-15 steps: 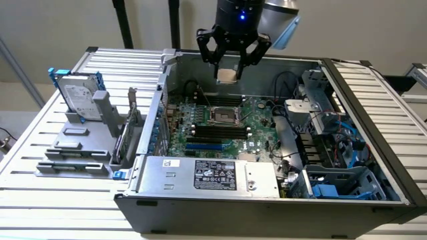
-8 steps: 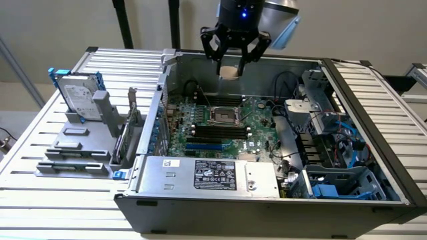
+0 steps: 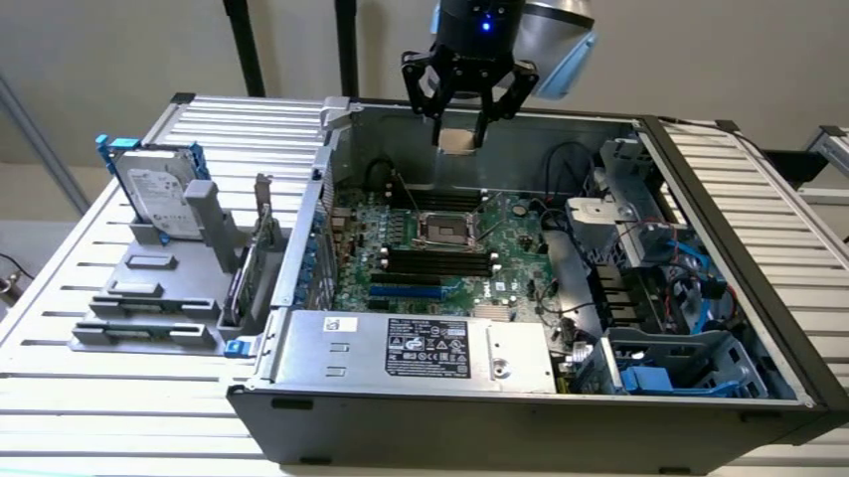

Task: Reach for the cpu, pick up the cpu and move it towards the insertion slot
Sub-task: 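Pick up the cpu and move it towards the insertion slot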

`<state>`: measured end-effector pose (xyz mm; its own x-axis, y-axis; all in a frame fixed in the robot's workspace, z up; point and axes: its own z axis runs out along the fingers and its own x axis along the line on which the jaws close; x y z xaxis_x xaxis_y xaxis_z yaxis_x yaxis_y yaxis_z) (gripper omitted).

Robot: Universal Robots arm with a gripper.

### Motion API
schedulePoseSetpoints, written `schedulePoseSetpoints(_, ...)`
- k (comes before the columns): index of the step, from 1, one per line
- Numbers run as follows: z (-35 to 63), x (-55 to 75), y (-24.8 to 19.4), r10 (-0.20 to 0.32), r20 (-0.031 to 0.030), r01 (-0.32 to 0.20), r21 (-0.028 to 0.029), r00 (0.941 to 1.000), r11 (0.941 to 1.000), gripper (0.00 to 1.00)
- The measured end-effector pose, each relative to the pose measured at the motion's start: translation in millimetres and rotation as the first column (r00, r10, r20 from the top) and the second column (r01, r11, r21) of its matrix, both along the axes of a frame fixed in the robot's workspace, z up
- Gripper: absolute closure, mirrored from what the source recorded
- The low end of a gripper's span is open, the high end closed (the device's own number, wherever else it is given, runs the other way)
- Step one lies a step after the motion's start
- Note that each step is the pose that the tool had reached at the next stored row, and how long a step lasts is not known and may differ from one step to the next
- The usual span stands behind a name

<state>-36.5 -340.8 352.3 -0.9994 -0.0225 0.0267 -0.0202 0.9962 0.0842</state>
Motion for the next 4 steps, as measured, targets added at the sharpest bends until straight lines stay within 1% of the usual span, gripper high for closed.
schedulePoseSetpoints(4, -0.1, 0.0, 0.0, 0.000, 0.0000, 0.000, 0.0001, 1.0000, 1.0000, 0.46)
